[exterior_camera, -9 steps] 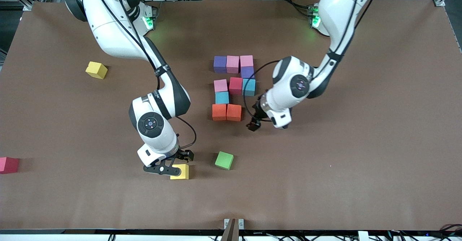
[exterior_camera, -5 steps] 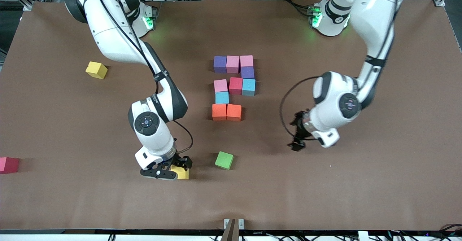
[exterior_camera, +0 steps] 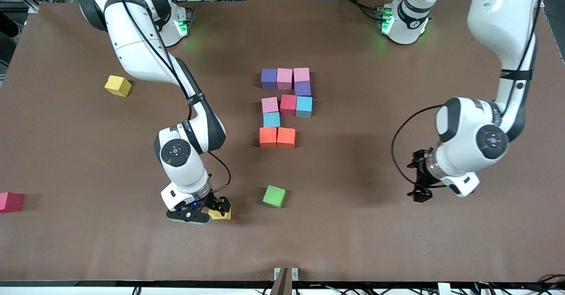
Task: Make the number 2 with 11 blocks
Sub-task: 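Grasp the yellow cube with the right gripper while the left gripper withdraws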
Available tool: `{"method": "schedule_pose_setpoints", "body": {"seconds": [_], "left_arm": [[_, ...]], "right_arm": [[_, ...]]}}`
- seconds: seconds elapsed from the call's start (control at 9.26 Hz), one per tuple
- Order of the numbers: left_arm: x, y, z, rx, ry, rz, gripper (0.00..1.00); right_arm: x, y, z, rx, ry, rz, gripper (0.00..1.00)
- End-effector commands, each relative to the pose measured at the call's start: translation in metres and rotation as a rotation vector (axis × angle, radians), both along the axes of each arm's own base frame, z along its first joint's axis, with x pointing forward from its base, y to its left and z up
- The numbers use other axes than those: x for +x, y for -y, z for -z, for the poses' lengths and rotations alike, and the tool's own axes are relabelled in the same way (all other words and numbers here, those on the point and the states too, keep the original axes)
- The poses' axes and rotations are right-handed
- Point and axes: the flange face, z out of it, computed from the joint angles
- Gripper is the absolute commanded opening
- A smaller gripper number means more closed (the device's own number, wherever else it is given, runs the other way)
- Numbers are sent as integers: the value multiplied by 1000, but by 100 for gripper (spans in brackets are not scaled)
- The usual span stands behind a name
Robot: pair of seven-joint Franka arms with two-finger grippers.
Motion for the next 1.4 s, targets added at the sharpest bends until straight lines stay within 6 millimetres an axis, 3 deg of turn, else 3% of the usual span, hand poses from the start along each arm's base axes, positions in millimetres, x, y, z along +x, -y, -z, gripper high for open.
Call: {"method": "schedule_pose_setpoints", "body": {"seconds": [0.0,0.65,0.76,1.3], "left_arm": [[1,-6,-7,41,-2,25,100],[-5,29,-2,50,-7,86,100],[-6,33,0,50,-10,89,100],[-6,33,1,47,-13,81,100]], "right_arm": [[-3,2,7,6,22,12,100],[-6,-5,13,-39,48,-23,100],[-11,-5,23,-39,61,-29,100],[-13,-10,25,-33,73,-11,100]]}}
